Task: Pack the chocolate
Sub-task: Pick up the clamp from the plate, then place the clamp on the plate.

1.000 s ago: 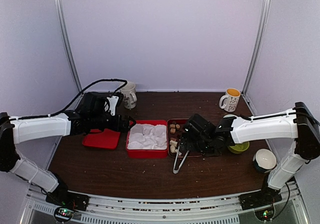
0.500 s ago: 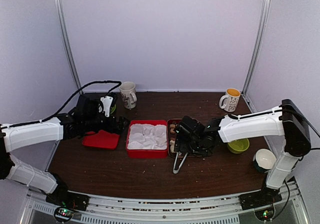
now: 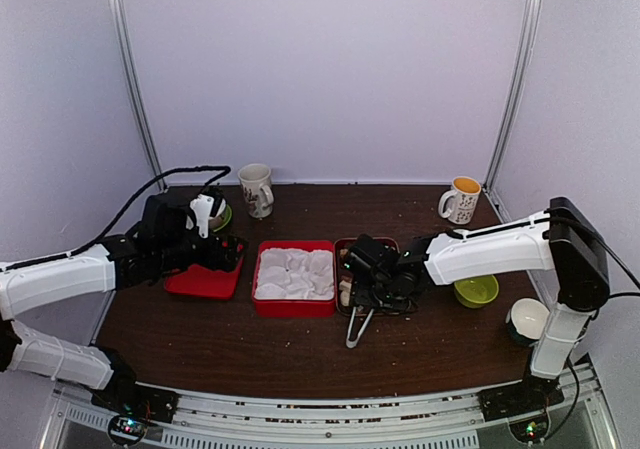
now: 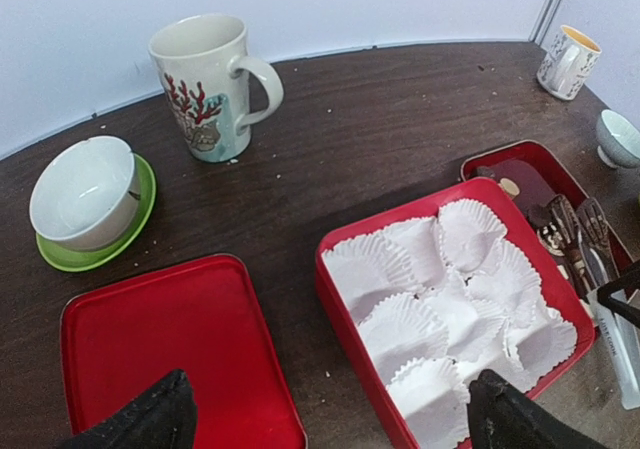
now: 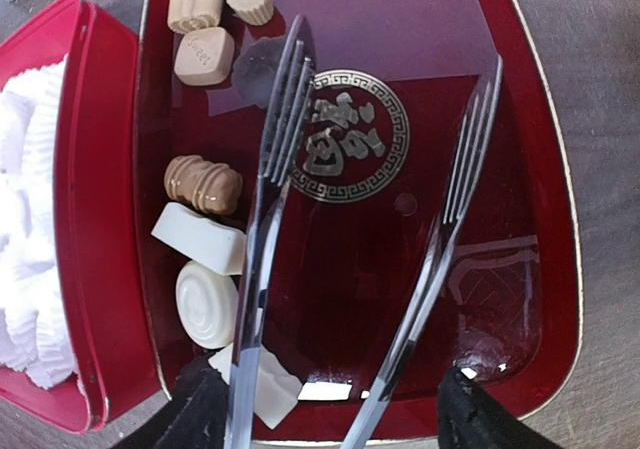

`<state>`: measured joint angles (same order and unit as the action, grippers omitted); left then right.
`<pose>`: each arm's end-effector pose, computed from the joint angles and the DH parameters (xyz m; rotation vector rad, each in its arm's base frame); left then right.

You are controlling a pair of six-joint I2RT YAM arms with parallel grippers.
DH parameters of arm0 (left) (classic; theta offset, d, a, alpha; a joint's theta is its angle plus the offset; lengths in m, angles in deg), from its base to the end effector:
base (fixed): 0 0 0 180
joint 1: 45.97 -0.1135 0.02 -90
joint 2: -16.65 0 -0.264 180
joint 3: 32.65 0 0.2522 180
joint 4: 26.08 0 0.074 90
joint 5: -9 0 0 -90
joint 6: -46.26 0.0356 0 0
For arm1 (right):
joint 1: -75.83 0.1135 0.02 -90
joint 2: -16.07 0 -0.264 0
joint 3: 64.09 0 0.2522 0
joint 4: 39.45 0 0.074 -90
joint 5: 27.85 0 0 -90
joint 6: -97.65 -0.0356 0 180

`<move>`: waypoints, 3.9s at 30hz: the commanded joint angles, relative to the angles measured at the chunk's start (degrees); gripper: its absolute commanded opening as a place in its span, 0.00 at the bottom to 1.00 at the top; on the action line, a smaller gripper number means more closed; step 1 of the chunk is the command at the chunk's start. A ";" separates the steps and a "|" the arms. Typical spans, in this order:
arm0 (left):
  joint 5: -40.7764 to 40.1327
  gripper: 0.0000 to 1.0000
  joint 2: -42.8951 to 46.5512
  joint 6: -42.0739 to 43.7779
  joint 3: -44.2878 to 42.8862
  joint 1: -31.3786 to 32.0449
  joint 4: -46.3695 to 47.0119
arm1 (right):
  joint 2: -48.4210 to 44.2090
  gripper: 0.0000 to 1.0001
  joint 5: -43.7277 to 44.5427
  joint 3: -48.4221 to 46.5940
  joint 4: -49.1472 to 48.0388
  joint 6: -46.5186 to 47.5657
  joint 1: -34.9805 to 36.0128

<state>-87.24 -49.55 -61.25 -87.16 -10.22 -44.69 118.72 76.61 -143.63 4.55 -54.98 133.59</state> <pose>0.2091 -0.1458 0.2488 0.2714 2.1103 -0.4434 0.1953 0.2930 0.1722 0.1847 2.7055 0.3053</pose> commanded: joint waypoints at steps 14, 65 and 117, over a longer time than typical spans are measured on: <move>-5.08 0.97 4.33 1.54 1.19 0.14 -2.97 | -6.31 0.76 3.51 2.00 -0.05 7.32 -0.82; -4.70 0.96 2.15 2.70 -2.57 0.14 -7.53 | -15.59 0.00 4.54 8.67 -0.17 17.55 -7.68; -6.37 0.96 4.00 -0.09 -3.28 0.11 -8.56 | -17.38 0.35 3.79 13.31 -4.56 37.31 -9.58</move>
<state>-92.70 -46.66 -62.08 -88.34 -10.22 -54.52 104.40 79.19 -132.64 2.52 -19.05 124.28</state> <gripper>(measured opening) 0.964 0.351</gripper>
